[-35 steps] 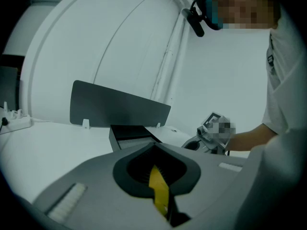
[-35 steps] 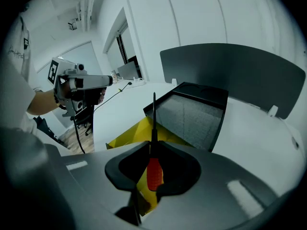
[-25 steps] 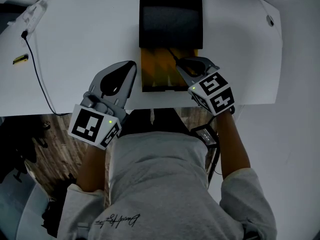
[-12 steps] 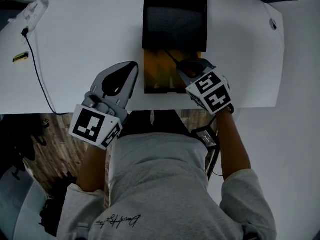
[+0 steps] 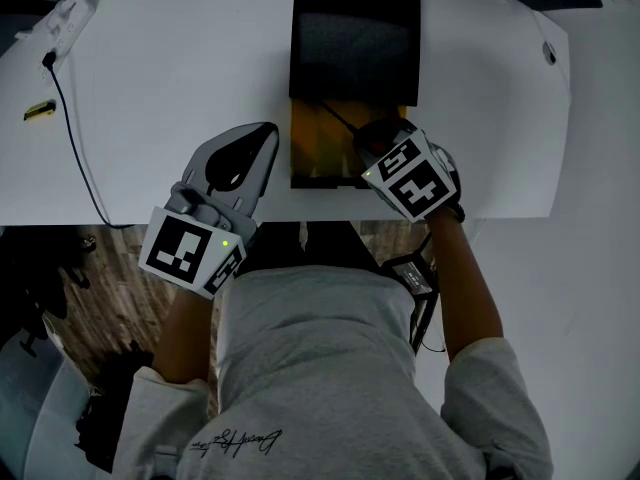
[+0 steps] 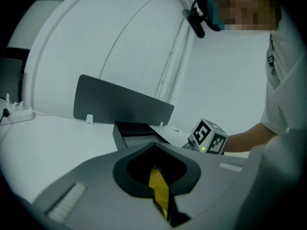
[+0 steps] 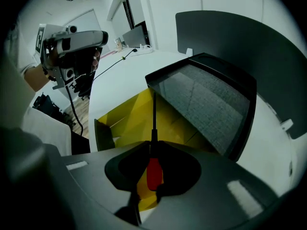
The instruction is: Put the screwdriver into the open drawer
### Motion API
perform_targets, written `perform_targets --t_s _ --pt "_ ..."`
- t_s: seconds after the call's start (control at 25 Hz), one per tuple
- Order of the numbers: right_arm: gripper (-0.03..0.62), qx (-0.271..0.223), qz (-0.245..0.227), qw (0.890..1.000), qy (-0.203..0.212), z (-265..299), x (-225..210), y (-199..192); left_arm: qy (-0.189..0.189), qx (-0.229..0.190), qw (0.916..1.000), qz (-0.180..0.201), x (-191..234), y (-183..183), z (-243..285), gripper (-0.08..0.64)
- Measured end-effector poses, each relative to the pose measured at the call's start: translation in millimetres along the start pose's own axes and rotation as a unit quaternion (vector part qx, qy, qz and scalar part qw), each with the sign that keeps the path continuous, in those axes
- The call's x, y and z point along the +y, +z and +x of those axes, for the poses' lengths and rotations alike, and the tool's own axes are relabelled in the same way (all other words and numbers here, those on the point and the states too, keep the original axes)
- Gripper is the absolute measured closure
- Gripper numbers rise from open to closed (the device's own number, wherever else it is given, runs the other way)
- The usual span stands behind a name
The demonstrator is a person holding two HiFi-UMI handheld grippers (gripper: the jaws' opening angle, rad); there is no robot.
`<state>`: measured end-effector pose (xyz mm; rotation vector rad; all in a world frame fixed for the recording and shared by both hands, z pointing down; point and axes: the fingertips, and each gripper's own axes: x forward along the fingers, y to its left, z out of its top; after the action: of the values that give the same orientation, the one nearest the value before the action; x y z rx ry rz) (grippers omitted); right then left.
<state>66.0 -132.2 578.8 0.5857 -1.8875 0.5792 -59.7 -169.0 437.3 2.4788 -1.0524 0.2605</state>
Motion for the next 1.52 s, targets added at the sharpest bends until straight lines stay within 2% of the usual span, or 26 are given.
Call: perform_targets --t_s 0.28,0.88,1.52 --pt "0.517 0.033 -0.013 0.999 0.005 10 2 -6 0.001 -0.001 1.0 -0.002 2 -1 0 0.56" --pt "0.517 0.097 -0.043 0.994 -0.012 24 2 -8 -0.003 -0.003 0.9999 -0.01 9 -3 -1 0.56" --pt "0.512 0.118 -0.057 0.991 -0.02 29 -1 -9 -0.007 -0.004 0.9999 -0.012 13 -3 -1 0.56"
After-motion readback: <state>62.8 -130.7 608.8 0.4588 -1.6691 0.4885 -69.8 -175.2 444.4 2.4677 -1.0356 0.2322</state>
